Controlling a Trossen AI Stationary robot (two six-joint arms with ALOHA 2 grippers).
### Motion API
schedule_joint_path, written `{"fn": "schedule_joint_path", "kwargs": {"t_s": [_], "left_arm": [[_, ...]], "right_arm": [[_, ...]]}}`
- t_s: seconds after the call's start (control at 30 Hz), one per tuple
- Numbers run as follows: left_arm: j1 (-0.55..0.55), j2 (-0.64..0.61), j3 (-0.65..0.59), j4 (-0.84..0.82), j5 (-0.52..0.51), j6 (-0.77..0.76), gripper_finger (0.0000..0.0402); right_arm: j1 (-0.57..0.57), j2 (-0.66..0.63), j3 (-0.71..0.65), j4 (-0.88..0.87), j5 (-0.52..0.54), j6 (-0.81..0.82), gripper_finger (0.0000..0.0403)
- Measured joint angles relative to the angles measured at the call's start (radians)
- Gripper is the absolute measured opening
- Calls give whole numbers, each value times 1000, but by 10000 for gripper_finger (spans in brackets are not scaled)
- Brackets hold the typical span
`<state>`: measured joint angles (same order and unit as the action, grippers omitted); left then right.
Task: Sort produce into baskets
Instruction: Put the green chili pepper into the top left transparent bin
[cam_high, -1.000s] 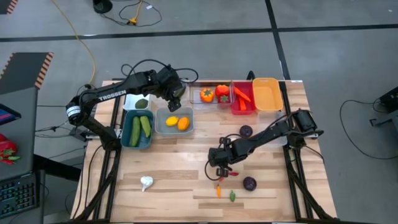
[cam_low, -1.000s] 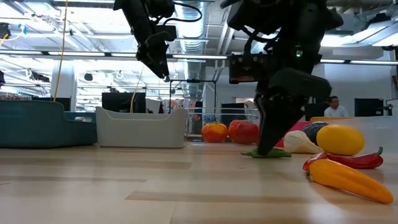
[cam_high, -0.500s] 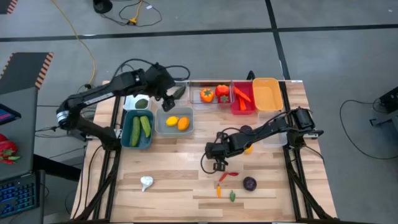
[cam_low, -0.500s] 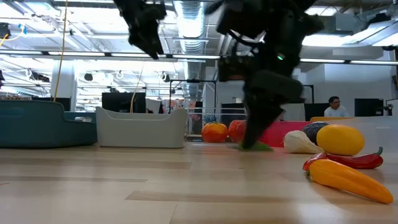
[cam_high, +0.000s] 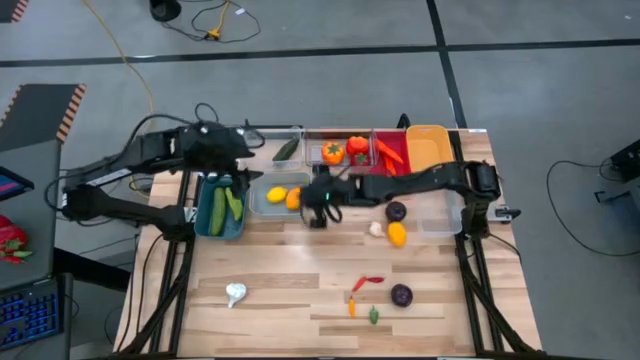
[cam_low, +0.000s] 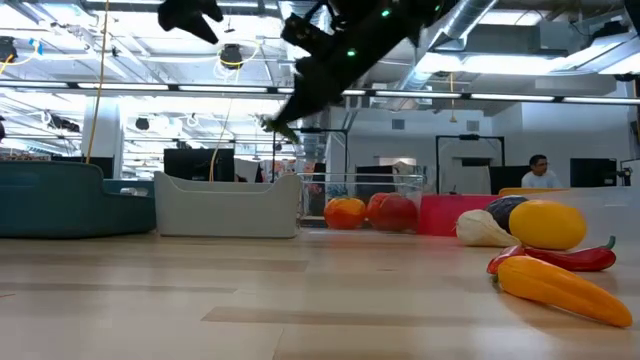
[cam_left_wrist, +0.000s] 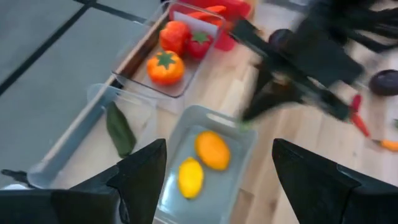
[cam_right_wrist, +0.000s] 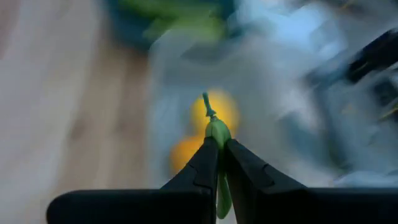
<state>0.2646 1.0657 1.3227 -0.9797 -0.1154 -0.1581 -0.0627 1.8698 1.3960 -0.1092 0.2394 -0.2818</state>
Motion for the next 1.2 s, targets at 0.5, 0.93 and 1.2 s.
{"fn": "schedule_joint_path", "kwargs": {"t_s": [0.5, 0.93, 1.2], "left_arm": [[-313, -75, -251, 310, -131, -91, 279], [-442, -71, -604, 964, -173, -72, 279], [-475, -71, -655, 993, -186, -72, 279]], "right_arm": [[-307, 0, 0, 338, -263, 289, 54], [-336, 113, 18, 560, -299, 309, 54], [-332, 267, 154, 575, -297, 285, 96]]}}
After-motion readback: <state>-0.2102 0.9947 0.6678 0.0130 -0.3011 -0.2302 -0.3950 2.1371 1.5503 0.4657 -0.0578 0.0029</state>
